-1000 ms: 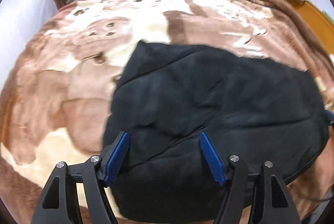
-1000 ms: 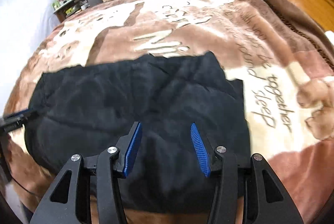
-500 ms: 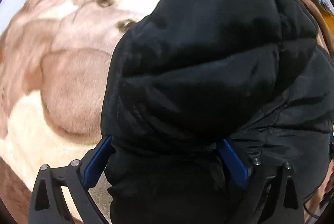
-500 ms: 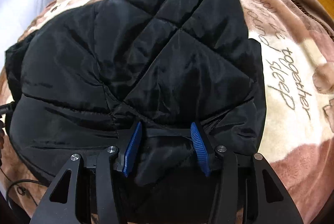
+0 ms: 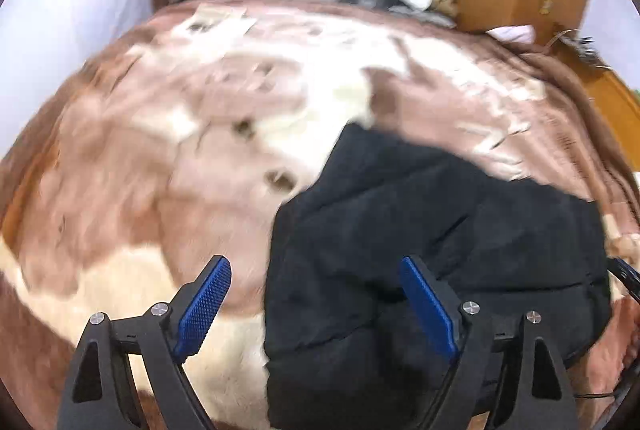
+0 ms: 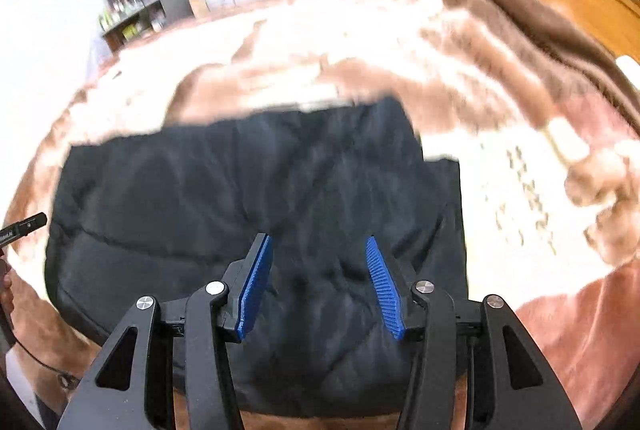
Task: Fold large clothes
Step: 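Grasp the folded jacket with both tools and fold it over again, then release, then grasp the black jacket bundle edge with both tools and lift it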
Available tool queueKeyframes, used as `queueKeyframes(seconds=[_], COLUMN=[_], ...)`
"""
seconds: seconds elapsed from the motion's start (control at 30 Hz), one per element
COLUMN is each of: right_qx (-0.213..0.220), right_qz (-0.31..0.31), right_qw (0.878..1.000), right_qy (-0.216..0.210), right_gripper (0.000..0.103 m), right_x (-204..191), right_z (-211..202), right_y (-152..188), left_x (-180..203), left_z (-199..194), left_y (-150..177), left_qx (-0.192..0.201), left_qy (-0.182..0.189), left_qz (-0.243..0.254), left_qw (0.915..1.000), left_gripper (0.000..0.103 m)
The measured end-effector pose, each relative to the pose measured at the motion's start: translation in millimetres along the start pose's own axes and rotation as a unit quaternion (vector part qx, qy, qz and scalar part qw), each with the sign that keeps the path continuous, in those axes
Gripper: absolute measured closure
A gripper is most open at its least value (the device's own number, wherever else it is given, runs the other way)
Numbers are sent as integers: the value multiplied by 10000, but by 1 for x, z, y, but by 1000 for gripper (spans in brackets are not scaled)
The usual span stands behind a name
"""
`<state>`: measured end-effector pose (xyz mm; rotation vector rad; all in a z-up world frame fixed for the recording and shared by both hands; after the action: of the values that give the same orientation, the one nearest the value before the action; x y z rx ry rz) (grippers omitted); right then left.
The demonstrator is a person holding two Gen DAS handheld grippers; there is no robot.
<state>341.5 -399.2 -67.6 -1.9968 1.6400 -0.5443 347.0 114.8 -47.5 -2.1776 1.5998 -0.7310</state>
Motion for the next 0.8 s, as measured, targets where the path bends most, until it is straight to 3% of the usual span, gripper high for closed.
queueKeyframes(seconds=[0.1, 0.17, 0.23, 0.3, 0.4, 0.5, 0.7, 0.8], right_qx=[-10, -216, -523, -894, -1187, -1402, -1488, -1190], right_qz=[-240, -103, -21, 15, 189, 128, 101, 65], right_qw=[9996, 9997, 9986, 9959, 9921, 9895, 9887, 9926], right_qy=[115, -2, -21, -142, -353, -328, -175, -218], right_gripper=[53, 53, 53, 53, 53, 53, 53, 53], right_x=[-5, -2, 3, 14, 22, 15, 8, 13], right_z=[11, 31, 54, 82, 101, 110, 110, 82], right_y=[-21, -30, -35, -31, -22, -20, -19, -27], left_x=[25, 40, 51, 41, 34, 36, 37, 34], left_z=[11, 35, 64, 89, 107, 109, 113, 88], left_y=[-10, -13, -14, -13, -15, -10, -18, -26], left_qx=[-39, -236, -531, -926, -1048, -1058, -1090, -1068], left_qy=[62, -139, -364, -362, -359, -532, -652, -294], left_qz=[400, 621, 578, 242, 238, 425, 321, 159], left_qw=[9992, 9977, 9962, 9948, 9936, 9921, 9914, 9937], left_gripper=[18, 27, 30, 30, 29, 29, 29, 29])
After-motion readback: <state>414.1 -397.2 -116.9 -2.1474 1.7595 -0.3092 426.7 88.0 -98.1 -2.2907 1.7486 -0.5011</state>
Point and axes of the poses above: each gripper's, at about its wrist camera, not at the fingertips, and z roughly the way its jaws point, x to its right, y to its underside, the point moved 3 cm from there along z, roughly the way its jaws point, and after that the axes turned 10 degrees about -z, right-handed, at the moved point
